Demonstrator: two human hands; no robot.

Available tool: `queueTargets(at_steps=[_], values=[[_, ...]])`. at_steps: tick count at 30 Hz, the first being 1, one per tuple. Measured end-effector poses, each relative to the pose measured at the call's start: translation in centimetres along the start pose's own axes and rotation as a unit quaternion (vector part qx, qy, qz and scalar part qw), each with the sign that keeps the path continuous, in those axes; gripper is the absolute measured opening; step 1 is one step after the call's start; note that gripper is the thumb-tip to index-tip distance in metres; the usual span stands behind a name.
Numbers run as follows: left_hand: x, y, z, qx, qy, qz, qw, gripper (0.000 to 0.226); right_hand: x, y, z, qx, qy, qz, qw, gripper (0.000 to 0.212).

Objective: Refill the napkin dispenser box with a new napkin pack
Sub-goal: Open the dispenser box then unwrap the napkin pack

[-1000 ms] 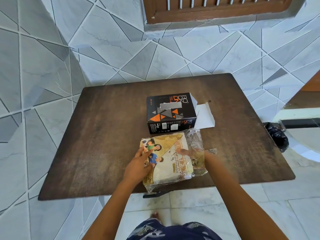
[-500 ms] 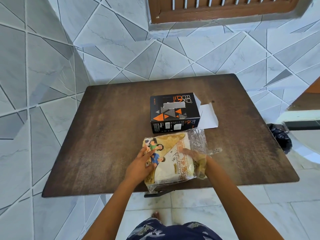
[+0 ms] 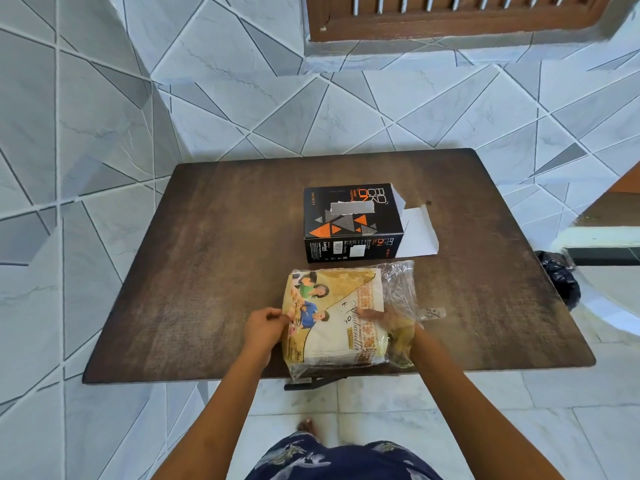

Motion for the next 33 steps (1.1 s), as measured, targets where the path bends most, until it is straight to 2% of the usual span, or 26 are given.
queueTargets(at_steps=[5, 10, 12, 14, 16, 23, 26, 30, 33], values=[[-2.1, -1.6, 0.7, -0.022, 0.02, -0.059, 0.998, 0.021, -1.7, 0.1, 0.9, -0.02, 0.016, -0.042, 0.999, 0.03], [-4.7, -3.4, 1.6, -0.029, 0.017, -0.135, 0.99, 0.012, -3.5, 0.3, 2.0, -0.03, 0.003, -0.058, 0.998, 0.03], [-4.2, -2.7, 1.1, -0.025, 0.035, -0.11, 0.993, 0.011, -3.6, 0.3, 2.1, -0.035, -0.005, -0.062, 0.997, 0.031], [-2.6, -1.7, 0.7, -0.025, 0.013, -0.045, 0.999, 0.024, -3.3, 0.5, 2.1, -0.036, -0.013, -0.055, 0.998, 0.034], [-1.6, -1.2, 0.9, -0.006, 0.0, -0.027, 1.0, 0.036, -3.1, 0.7, 1.9, -0.04, -0.008, -0.047, 0.998, 0.036], [-6.7, -2.0, 1.7, 0.019, -0.032, -0.197, 0.98, 0.038, -4.0, 2.2, 3.1, -0.074, -0.029, -0.038, 0.996, 0.027], [-9.6, -1.6, 2.2, 0.0, -0.046, -0.26, 0.964, 0.043, -4.5, 2.8, 4.0, -0.096, -0.056, -0.041, 0.993, 0.018], [-12.1, -0.3, 3.1, -0.044, -0.027, -0.331, 0.942, 0.046, -4.7, 3.1, 4.4, -0.12, -0.083, -0.025, 0.989, 0.031], [-13.3, 0.6, 4.0, -0.067, 0.028, -0.358, 0.931, 0.043, -4.2, 3.5, 4.8, -0.137, -0.093, -0.007, 0.986, 0.02]])
Point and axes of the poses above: each hand's wrist, its own y-axis away from the middle knuckle, its own x-axis out of the palm, z = x × y, the point moved 6 cm from there along -y, towards the middle knuckle, and after that the axes turned 12 degrees about -z, right-handed, at the moved point
